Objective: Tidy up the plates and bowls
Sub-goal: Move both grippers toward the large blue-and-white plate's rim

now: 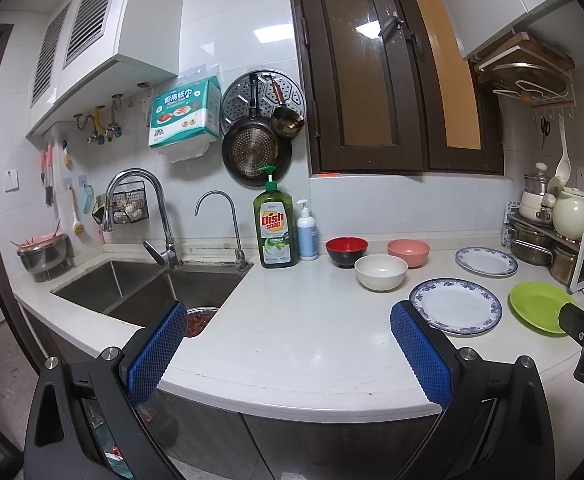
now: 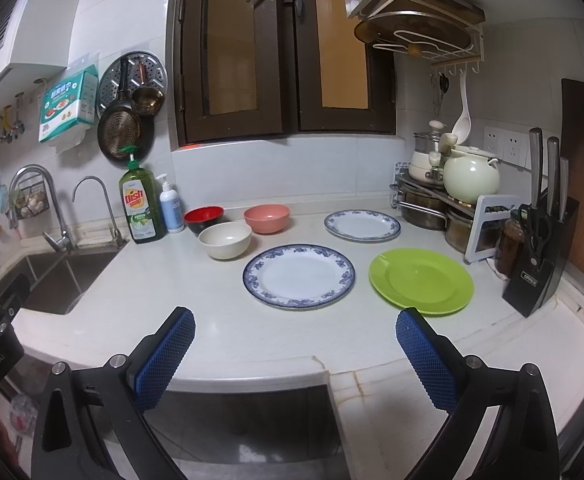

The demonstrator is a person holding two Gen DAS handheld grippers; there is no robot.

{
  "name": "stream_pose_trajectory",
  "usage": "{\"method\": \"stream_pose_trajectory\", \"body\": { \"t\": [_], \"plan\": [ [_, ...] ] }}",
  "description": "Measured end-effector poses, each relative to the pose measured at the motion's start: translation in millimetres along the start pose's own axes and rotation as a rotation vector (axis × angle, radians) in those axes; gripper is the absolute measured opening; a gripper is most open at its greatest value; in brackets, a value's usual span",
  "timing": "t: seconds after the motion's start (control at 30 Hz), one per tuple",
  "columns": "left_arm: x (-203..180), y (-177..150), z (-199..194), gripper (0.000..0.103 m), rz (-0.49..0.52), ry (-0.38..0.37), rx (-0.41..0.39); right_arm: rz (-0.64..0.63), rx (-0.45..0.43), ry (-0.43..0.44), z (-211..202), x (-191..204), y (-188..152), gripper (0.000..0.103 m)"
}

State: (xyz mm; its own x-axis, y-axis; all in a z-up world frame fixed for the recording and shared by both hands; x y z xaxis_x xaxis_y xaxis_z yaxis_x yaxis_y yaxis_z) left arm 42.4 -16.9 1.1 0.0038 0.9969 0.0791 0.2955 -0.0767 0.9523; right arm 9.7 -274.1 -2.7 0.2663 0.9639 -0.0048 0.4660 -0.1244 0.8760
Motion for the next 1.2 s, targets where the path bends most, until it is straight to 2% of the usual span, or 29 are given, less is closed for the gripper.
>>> {"method": "stream_pose_trajectory", "body": {
  "t": [0.67,0.97,1.2],
  "plan": [
    [-24.1,0.6,15.4,0.103,0.025,-0.007,0.022,0.03,0.028,0.01,10.1,-13.8,-2.2,0.102],
    [-38.3,-1.2,60.3,0.103,0.051,-0.071,0.093,0.055,0.055,-0.024,31.1,-17.1,-1.9,0.102],
    [-54.9,13.0,123.9,0.103,0.102,-0.157,0.092,0.104,0.088,-0.032,77.7,-13.4,8.2,0.102]
  ]
}}
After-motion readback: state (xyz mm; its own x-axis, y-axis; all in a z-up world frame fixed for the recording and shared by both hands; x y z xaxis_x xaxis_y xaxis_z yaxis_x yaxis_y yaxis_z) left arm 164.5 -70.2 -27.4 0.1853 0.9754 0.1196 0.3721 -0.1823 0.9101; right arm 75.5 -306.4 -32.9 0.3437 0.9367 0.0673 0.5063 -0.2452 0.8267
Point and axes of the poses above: each gripper's, at about its wrist camera, not at the fingertips, and z roughly the way its jaws point, x to its left, y to its top, the point moved 6 cm from there along z, roughly the way its jaws point, and after that the axes turned 1 degree about x, right-handed, at the moved point
